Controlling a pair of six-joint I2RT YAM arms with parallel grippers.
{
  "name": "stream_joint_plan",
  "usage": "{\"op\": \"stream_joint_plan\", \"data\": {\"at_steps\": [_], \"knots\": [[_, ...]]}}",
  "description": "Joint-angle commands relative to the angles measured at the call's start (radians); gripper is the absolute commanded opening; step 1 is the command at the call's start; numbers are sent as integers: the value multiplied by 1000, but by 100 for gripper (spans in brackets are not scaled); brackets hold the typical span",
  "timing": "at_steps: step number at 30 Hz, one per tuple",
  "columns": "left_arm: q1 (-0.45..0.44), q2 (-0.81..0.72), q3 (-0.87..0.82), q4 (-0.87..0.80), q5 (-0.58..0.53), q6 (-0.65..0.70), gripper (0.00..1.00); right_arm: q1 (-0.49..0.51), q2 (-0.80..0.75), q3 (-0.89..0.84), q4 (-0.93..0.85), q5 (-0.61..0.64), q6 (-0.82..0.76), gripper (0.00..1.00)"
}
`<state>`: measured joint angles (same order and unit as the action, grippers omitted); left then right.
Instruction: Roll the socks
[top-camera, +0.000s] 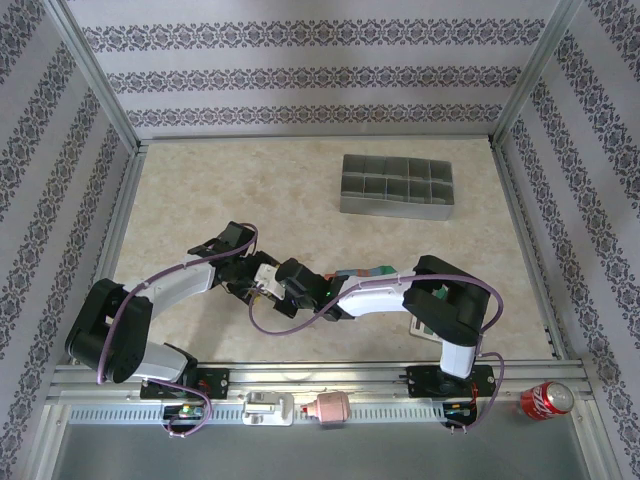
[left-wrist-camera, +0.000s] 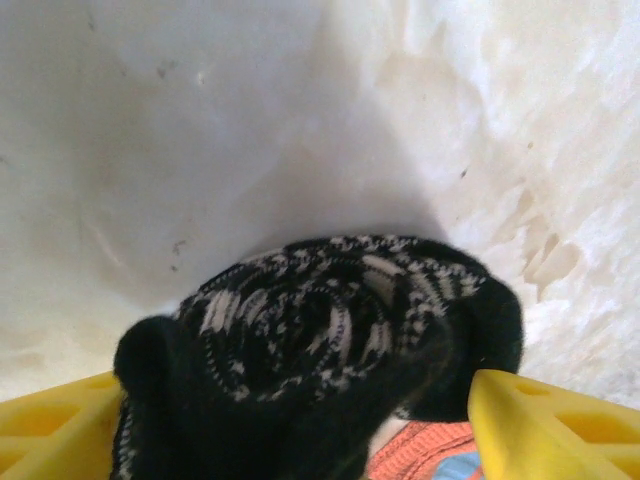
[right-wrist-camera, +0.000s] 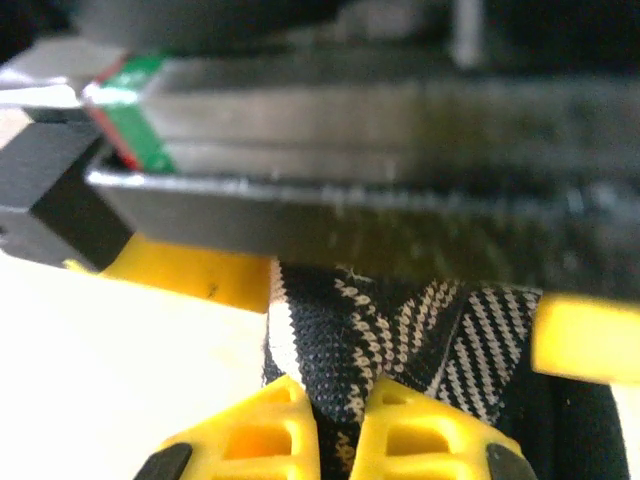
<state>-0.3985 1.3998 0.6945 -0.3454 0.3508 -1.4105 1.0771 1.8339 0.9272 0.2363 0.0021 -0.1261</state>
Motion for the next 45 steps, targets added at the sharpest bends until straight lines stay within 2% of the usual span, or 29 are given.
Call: {"op": "stream_joint_plan", "data": {"at_steps": [1,5,11,17,22,27,39,41,43,45], "knots": [[42,-58,-3,91,59,-25,80,-98,60,-91,-204,-131,134,0],[62,-40,-22,169,101,-36,80,-143,69,-96,-202,-224,144,0],[82,-56,-27,150,104,-20,80,-193,98,-81,-218,-333,172,0],[87,-100,-10,78,89,63,75,-270,143,-80,-208,-467,246,0],[85,-101,-44,113,123,90,67,-340,216,-62,-235,-615,301,0],[62,-56,-59,179,136,88,61,-404,256,-62,-240,-696,347,0],[-7,150,-25,277,102,98,59,-480,354,15,-293,-814,429,0],[-10,193,-28,263,86,102,53,-478,353,23,-294,-812,431,0],[-10,223,-32,207,74,100,38,-473,326,26,-300,-789,404,4],[-10,222,-21,70,53,105,13,-443,247,14,-301,-731,334,14]]}}
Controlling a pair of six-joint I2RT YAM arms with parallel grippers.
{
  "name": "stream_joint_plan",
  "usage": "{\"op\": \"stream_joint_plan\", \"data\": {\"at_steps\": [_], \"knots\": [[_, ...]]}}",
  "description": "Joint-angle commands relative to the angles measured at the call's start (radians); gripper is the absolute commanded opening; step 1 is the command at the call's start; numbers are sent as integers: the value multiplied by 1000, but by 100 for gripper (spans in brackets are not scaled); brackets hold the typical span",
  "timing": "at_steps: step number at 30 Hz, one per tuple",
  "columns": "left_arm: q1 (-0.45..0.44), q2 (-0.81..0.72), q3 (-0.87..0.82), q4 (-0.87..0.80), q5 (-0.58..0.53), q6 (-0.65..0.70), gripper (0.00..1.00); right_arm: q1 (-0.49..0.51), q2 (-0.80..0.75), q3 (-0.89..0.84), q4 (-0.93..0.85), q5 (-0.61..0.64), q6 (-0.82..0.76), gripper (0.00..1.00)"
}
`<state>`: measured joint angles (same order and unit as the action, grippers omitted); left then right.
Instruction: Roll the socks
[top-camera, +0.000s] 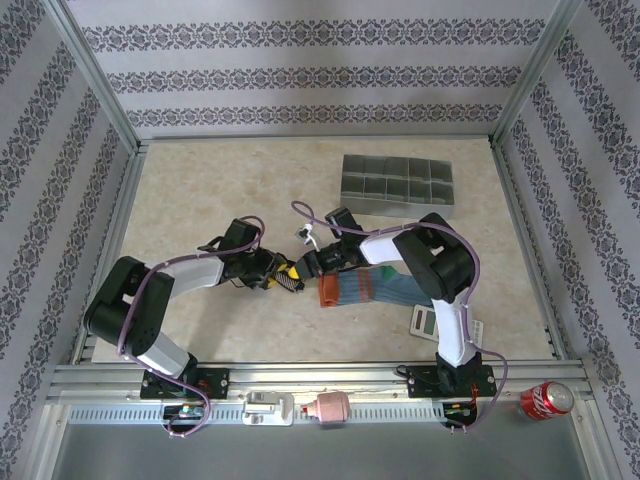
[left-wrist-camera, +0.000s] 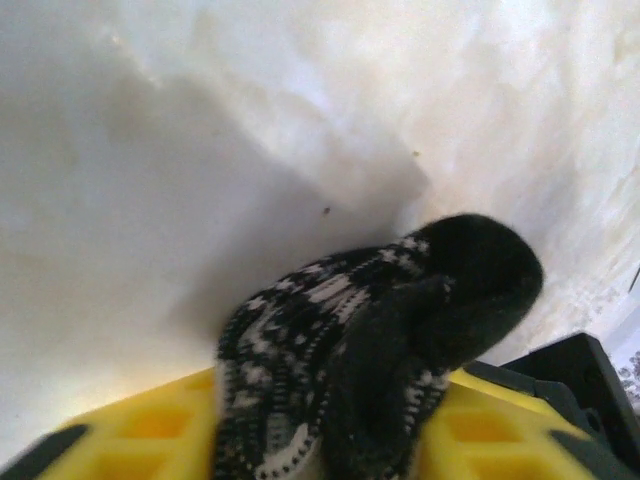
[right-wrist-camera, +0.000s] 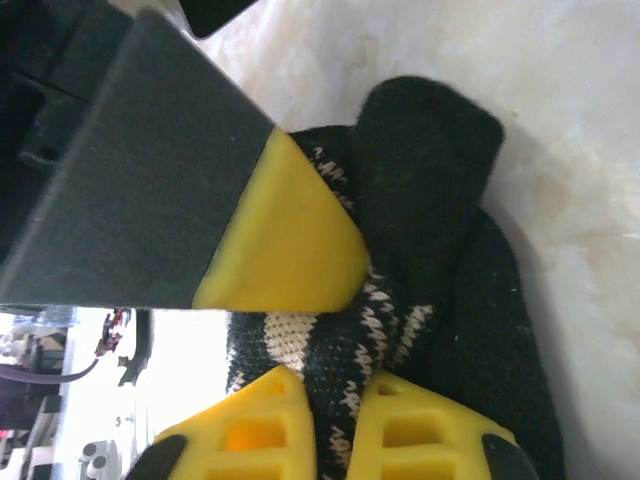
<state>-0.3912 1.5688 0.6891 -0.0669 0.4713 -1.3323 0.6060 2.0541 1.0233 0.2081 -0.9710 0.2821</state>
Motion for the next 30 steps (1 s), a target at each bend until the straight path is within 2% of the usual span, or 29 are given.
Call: {"op": "stream_joint_plan", "data": {"at_steps": [1,2,7,9,11,16,20,25,30], "knots": [[-18,40,-11,-262,-83,32,7,45,-23,-91,-270,279,-108,19],[-18,20,-7,-317,-99,40,1,64,-88,-109,-254,323,-139,24],[-17,-65,-15,-438,-132,40,0,176,-426,-238,-113,708,-264,49],[-17,-89,-23,-457,-132,27,0,222,-510,-284,-66,836,-315,58],[-17,-114,-33,-467,-138,14,0,271,-535,-289,-76,915,-357,61],[-17,-142,-38,-485,-140,8,0,431,-495,-254,-84,1094,-459,67],[-17,-123,-30,-476,-132,8,0,509,-413,-166,-91,1168,-511,68],[-17,-105,-14,-470,-128,14,0,568,-304,-76,-109,1256,-564,70],[-15,-96,-4,-458,-120,16,0,570,-190,-24,-137,1309,-569,70]]}}
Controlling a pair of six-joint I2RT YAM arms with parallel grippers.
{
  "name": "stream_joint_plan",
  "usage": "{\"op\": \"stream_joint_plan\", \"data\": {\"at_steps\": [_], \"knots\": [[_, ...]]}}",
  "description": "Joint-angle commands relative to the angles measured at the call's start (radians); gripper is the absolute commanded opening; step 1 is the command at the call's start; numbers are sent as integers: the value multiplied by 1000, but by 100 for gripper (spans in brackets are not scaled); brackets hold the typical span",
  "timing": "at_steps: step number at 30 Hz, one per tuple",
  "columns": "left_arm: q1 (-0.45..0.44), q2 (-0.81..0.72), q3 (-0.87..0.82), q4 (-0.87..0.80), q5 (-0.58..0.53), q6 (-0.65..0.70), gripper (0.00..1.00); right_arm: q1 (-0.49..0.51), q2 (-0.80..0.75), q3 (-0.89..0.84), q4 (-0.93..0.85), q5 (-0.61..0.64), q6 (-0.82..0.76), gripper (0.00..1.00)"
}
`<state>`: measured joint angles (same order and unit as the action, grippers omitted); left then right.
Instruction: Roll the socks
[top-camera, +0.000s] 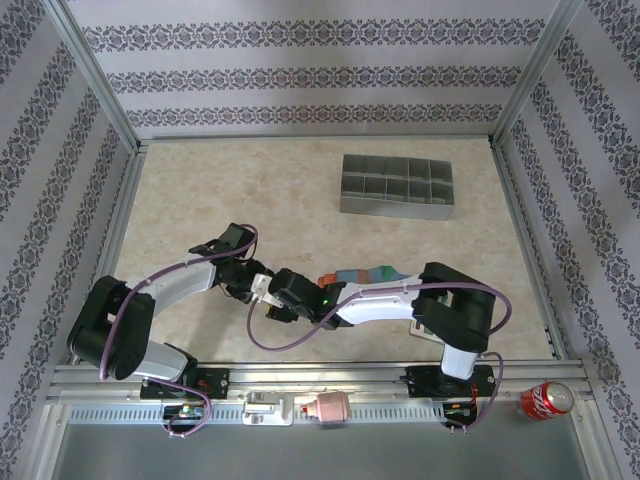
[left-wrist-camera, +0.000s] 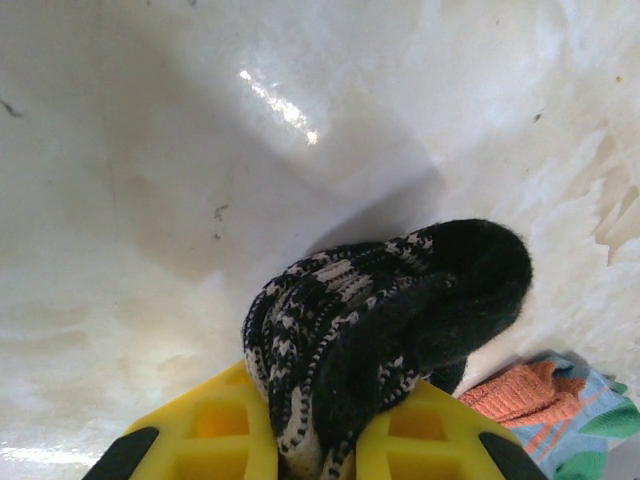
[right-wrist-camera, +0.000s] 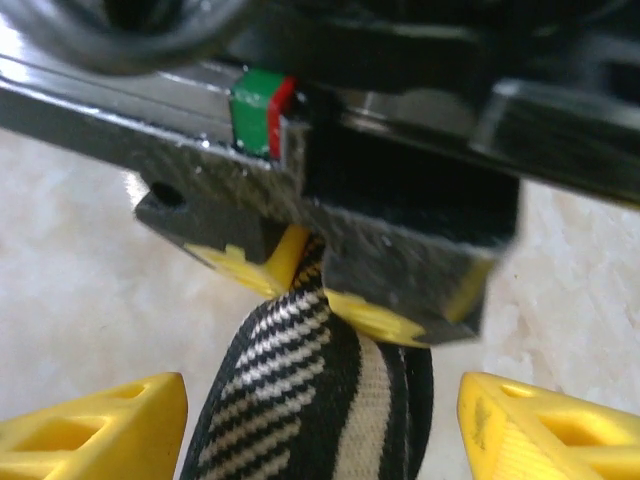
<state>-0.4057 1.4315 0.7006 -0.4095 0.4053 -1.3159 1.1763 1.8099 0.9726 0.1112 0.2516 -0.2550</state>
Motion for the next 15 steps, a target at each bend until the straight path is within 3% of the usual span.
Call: {"op": "stream_joint_plan", "data": {"at_steps": [1,4,7,9,12,15], "knots": [[-1,42,-13,-115,-52,-2,0,-4,73,39,-54,90,-31,69],[4,41,-10,-105,-42,-3,1,-22,115,65,-98,83,-8,57],[19,38,-10,-86,-20,-5,12,-44,125,64,-126,40,24,26],[35,27,-10,-72,-3,-9,24,-50,119,49,-134,6,36,14],[60,-10,-12,-30,12,-30,42,-68,117,38,-170,-68,61,3],[92,-40,-15,29,37,-53,58,-98,115,17,-183,-167,102,0]]}}
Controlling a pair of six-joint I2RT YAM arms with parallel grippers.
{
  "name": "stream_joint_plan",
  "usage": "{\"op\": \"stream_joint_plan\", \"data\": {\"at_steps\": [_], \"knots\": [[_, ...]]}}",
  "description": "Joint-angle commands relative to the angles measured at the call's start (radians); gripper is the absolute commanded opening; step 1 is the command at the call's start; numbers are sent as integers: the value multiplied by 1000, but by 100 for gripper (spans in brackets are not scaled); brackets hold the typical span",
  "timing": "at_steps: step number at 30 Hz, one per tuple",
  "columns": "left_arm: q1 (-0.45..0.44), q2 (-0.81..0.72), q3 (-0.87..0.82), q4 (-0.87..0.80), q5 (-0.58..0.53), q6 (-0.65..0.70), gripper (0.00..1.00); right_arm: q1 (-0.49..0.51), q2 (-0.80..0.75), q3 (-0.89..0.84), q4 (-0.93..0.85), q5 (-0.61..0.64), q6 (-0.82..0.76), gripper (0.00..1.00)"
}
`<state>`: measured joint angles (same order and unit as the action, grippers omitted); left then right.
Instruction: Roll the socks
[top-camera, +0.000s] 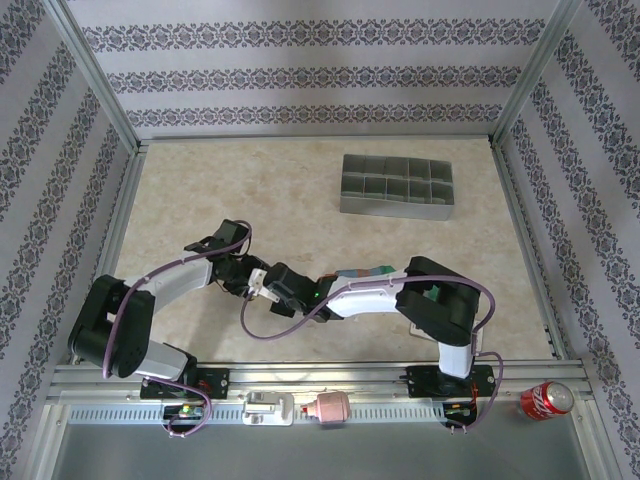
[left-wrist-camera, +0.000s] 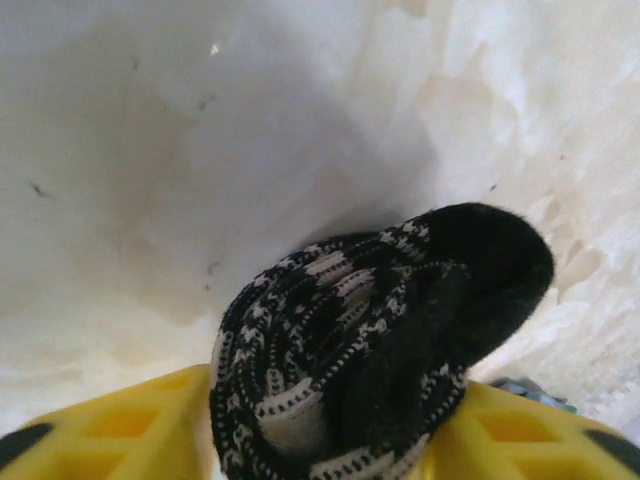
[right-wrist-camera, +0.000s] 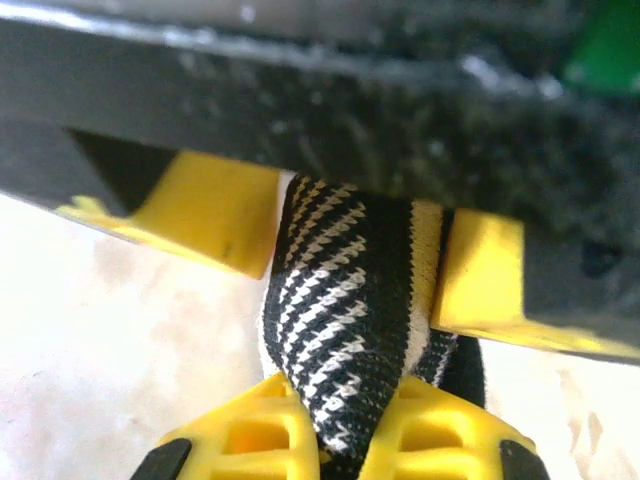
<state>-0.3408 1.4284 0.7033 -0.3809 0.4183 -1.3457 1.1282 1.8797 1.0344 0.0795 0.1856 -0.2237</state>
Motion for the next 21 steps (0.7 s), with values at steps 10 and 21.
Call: {"op": "stream_joint_plan", "data": {"at_steps": [10,21], "knots": [[72,-17,-31,132,99,-7,77,-171,85,-43,-186,-392,206,0],[23,77,-25,250,124,-18,78,-309,149,-25,-159,-709,408,0]]}}
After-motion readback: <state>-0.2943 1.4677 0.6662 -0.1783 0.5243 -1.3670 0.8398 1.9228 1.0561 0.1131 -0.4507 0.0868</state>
